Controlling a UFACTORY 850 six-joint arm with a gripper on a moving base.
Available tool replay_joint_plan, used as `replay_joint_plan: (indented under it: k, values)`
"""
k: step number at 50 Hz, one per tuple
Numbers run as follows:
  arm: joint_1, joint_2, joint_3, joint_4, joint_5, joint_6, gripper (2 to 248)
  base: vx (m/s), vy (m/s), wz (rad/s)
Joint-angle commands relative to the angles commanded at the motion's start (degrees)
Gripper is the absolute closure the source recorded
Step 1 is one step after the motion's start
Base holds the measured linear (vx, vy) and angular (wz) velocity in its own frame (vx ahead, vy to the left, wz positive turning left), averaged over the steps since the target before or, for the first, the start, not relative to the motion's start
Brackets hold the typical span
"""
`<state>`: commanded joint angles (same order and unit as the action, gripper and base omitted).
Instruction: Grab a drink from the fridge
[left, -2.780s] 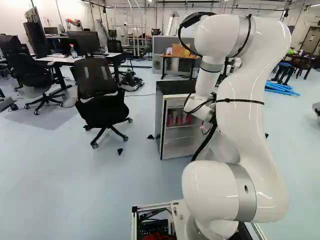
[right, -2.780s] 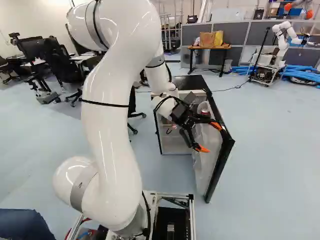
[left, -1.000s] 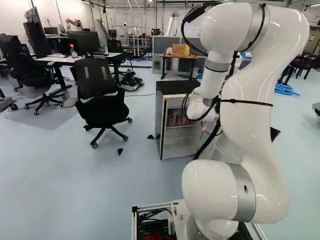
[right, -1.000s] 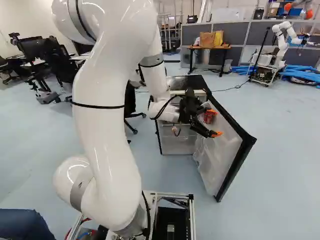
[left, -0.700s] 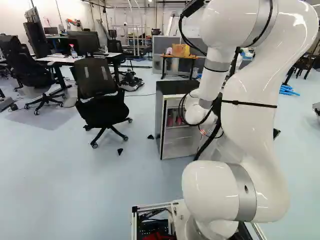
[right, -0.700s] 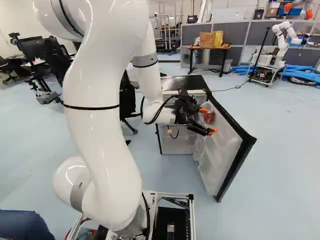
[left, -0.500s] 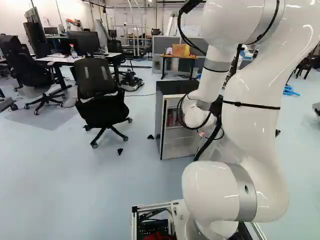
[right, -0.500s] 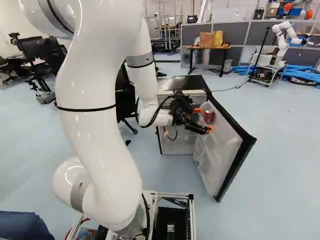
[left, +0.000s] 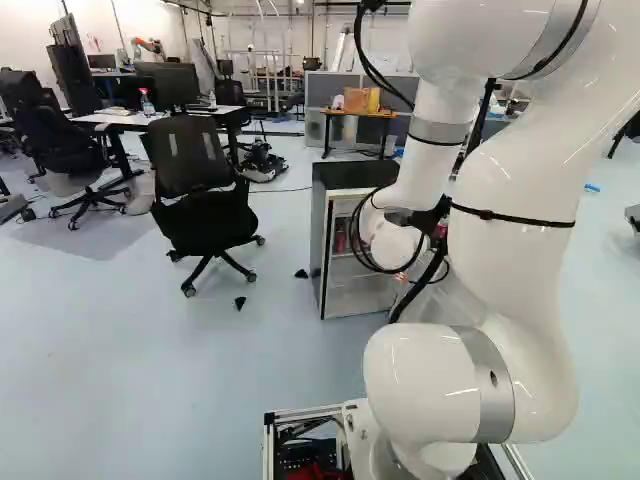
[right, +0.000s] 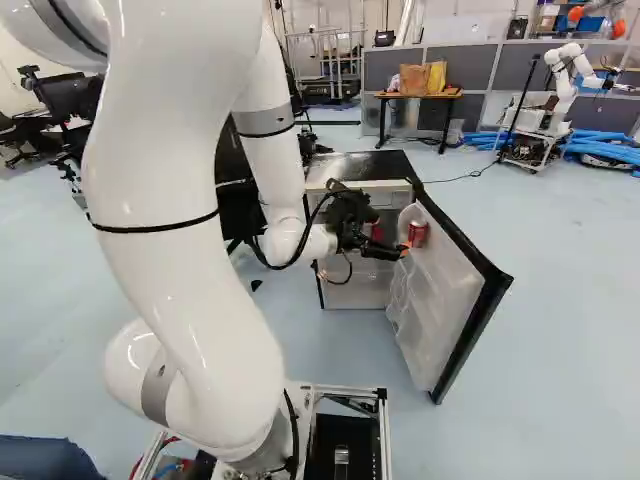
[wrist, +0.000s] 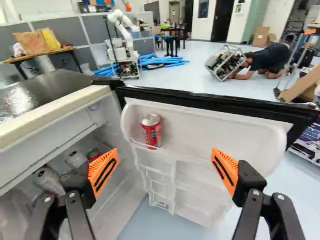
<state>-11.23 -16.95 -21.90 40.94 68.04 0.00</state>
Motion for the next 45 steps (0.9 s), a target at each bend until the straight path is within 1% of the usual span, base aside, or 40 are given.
replay_joint_plan:
  k: [26, 45]
  values:
    - [0.0, -0.02, 0.01, -15.56, -1.8, 0.0, 3, 0.0, 0.0, 0.0]
    - [0.0, -3.1, -0.84, -27.03, -1.8, 0.0, 3, 0.0, 0.0, 0.0]
